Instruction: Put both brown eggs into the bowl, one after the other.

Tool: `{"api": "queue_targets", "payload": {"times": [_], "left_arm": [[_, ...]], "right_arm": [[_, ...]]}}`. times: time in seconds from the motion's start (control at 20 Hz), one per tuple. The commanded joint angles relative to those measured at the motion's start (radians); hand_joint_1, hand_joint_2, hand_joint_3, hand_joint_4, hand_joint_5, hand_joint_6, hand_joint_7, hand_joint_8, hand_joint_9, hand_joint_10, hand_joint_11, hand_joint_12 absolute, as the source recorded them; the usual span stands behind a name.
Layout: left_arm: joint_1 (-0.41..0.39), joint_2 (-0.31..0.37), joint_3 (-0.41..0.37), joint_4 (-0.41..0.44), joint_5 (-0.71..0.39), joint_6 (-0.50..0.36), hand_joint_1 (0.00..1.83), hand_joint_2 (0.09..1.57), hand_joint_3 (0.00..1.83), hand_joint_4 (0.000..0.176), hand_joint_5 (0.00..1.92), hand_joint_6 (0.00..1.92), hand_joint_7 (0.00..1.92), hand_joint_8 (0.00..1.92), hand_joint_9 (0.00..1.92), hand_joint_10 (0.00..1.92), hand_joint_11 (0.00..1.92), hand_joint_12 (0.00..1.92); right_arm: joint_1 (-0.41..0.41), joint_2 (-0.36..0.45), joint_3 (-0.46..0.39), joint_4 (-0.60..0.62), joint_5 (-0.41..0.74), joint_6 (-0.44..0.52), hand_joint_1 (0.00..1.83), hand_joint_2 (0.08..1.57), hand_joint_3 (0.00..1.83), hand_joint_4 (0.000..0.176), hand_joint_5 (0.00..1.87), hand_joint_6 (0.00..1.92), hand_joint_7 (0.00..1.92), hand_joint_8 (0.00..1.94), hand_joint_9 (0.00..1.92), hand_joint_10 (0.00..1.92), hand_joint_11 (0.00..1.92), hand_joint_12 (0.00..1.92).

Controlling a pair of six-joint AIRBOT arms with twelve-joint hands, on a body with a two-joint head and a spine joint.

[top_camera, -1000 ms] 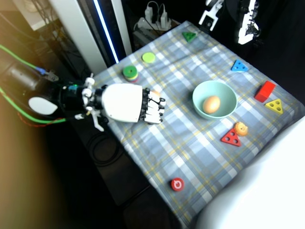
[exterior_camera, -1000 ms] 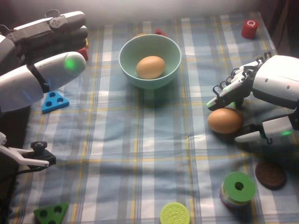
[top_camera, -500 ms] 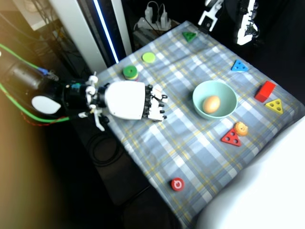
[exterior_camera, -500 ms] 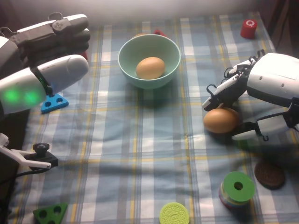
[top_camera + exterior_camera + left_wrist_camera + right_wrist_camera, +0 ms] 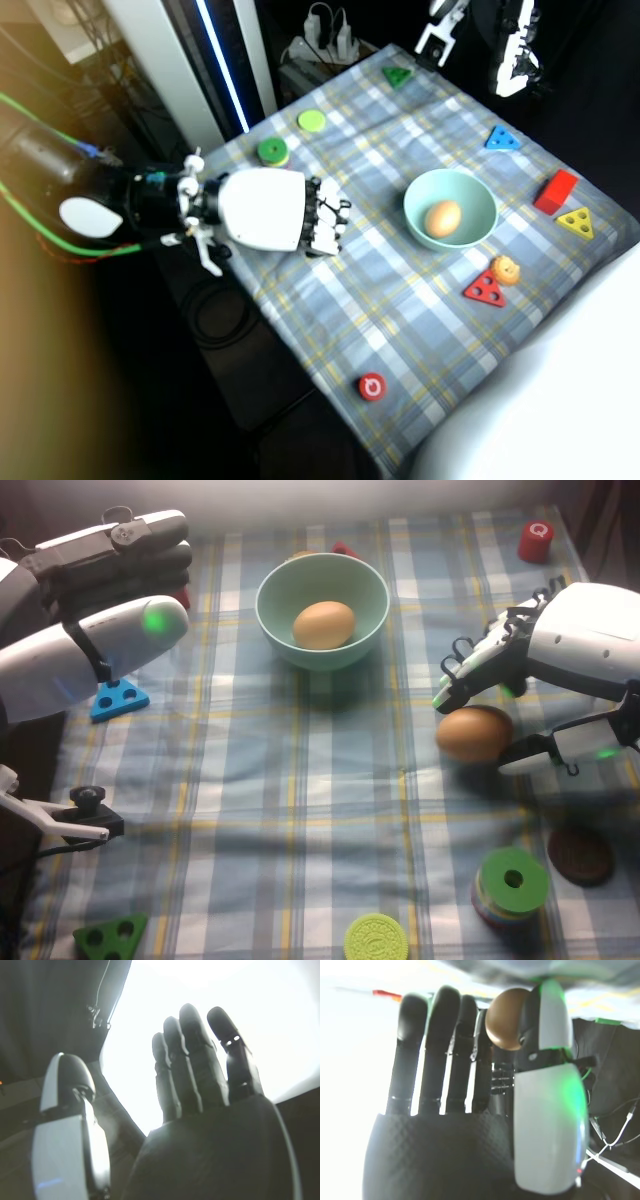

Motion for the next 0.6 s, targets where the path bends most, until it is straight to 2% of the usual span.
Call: {"api": "queue_targets", "payload": {"times": [0.0,0.05,0.1,0.15,0.2,0.25,0.3,0.35,0.4,0.5,0.55], "left_arm": [[-0.005,-0.003,0.004,0.010,-0.125,-0.016,0.83,0.96,0.00,0.000,0.61,0.00,0.65,0.01,0.63,0.01,0.09,1.26],[-0.004,-0.003,0.004,0.010,-0.126,-0.016,0.82,0.97,0.00,0.000,0.61,0.00,0.66,0.01,0.64,0.01,0.10,1.25],[-0.004,-0.003,0.004,0.009,-0.125,-0.016,0.81,0.97,0.00,0.000,0.61,0.00,0.65,0.00,0.63,0.01,0.09,1.25],[-0.004,-0.003,0.005,0.009,-0.125,-0.017,0.83,0.97,0.00,0.000,0.61,0.00,0.65,0.00,0.63,0.01,0.09,1.25],[-0.005,-0.003,0.005,0.009,-0.125,-0.017,0.84,0.97,0.00,0.000,0.61,0.00,0.65,0.00,0.63,0.01,0.09,1.25],[-0.005,-0.003,0.005,0.009,-0.125,-0.017,0.83,0.97,0.00,0.000,0.61,0.00,0.66,0.01,0.63,0.01,0.09,1.25],[-0.005,-0.003,0.005,0.009,-0.125,-0.017,0.83,0.97,0.00,0.000,0.61,0.00,0.66,0.01,0.64,0.01,0.09,1.25],[-0.004,-0.003,0.005,0.009,-0.125,-0.017,0.82,0.97,0.00,0.000,0.61,0.00,0.66,0.00,0.63,0.01,0.09,1.25],[-0.005,-0.004,0.006,0.009,-0.123,-0.017,0.81,0.97,0.00,0.000,0.61,0.00,0.66,0.00,0.64,0.01,0.09,1.25],[-0.005,-0.004,0.007,0.009,-0.122,-0.017,0.80,0.97,0.00,0.000,0.60,0.00,0.64,0.00,0.62,0.01,0.08,1.25],[-0.005,-0.005,0.009,0.009,-0.118,-0.017,0.80,0.97,0.00,0.000,0.61,0.00,0.65,0.00,0.63,0.01,0.08,1.25]], "right_arm": [[0.019,0.016,0.000,0.044,0.142,0.005,1.09,1.07,0.00,0.048,1.07,0.85,0.94,1.06,0.82,1.22,0.61,1.59],[0.033,0.018,0.001,0.044,0.150,0.004,1.13,1.06,0.00,0.000,1.10,0.79,1.02,0.92,0.90,1.09,0.69,1.49],[0.047,0.018,0.002,0.044,0.152,0.000,1.14,1.06,0.00,0.000,1.11,0.76,1.04,0.90,0.94,1.11,0.75,1.53],[0.055,0.018,0.004,0.044,0.152,-0.005,1.15,1.06,0.00,0.000,1.11,0.77,1.05,0.95,0.95,1.21,0.80,1.63],[0.065,0.018,0.007,0.044,0.152,-0.011,1.15,1.06,0.00,0.000,1.10,0.78,1.06,0.96,0.97,1.23,0.83,1.63],[0.077,0.018,0.013,0.045,0.152,-0.016,1.15,1.07,0.00,0.000,1.08,0.81,1.08,0.86,0.98,1.12,0.84,1.55],[0.085,0.018,0.021,0.046,0.152,-0.018,1.17,1.06,0.00,0.000,1.10,0.77,1.10,0.88,1.01,1.17,0.91,1.54],[0.100,0.018,0.026,0.046,0.151,-0.021,1.16,1.06,0.00,0.000,1.09,0.79,1.10,0.83,1.01,1.12,0.91,1.46],[0.126,0.017,0.037,0.046,0.145,-0.031,1.17,1.06,0.00,0.000,1.11,0.77,1.11,0.85,1.01,1.16,0.89,1.49],[0.174,0.005,0.056,0.045,0.125,-0.053,1.19,1.03,0.00,0.000,1.17,0.66,0.88,1.32,0.77,1.58,0.75,1.80],[0.207,-0.018,0.073,0.045,0.115,-0.063,1.25,1.09,0.00,0.000,1.20,0.46,0.90,1.34,0.76,1.46,0.71,1.73]]}}
